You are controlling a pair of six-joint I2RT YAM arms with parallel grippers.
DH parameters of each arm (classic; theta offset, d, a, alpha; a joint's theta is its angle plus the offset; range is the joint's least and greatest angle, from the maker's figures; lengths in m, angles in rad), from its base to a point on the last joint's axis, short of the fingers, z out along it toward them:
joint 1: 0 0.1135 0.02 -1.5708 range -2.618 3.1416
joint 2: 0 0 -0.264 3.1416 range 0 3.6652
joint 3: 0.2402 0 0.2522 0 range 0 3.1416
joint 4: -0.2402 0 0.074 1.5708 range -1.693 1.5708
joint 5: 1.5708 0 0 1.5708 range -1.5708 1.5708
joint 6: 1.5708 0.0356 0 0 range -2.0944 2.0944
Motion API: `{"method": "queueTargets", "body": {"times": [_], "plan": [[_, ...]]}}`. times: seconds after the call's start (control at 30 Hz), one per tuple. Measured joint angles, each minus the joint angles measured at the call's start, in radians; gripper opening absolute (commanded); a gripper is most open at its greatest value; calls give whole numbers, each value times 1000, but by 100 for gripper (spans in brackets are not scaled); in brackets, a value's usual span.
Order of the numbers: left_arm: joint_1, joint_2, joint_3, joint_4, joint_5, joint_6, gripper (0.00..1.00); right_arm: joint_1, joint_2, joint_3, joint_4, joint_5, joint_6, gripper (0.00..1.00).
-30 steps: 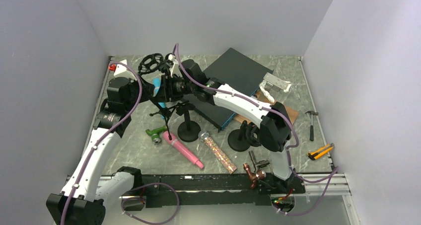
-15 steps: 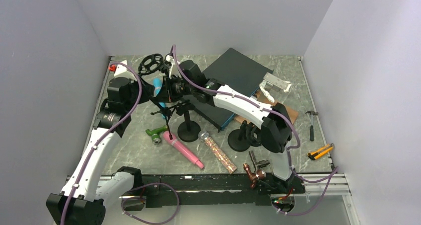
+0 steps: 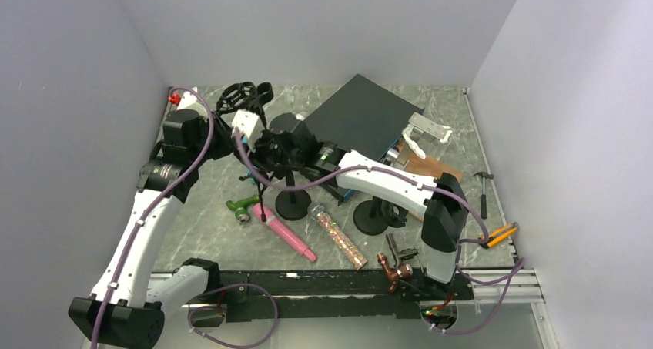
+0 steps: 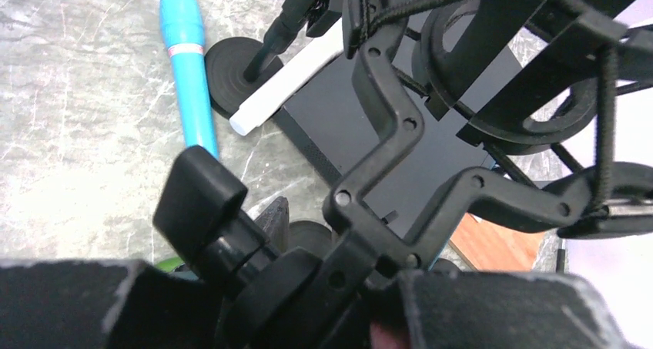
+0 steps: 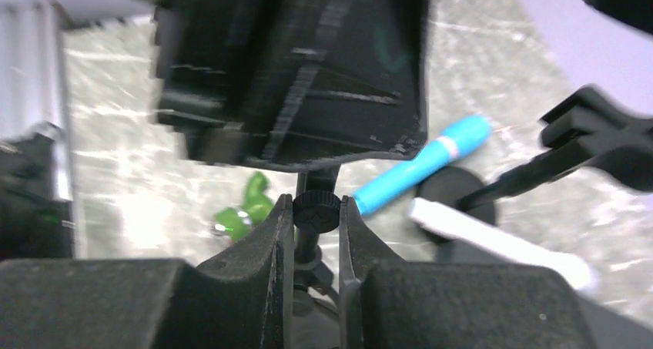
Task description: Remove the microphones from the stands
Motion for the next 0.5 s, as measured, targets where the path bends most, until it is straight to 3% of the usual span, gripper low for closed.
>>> {"method": "queueTargets", "body": {"times": [0.23, 0.47, 0.5], "plan": [[11, 11, 36, -82, -6, 19, 0, 128, 0, -12, 3, 205, -475, 0], [33, 13, 67, -92, 8, 52, 0, 174, 2, -27, 63, 286, -754, 0], [37, 14, 72, -94, 11, 59, 0, 177, 5, -27, 71, 292, -775, 12]]}}
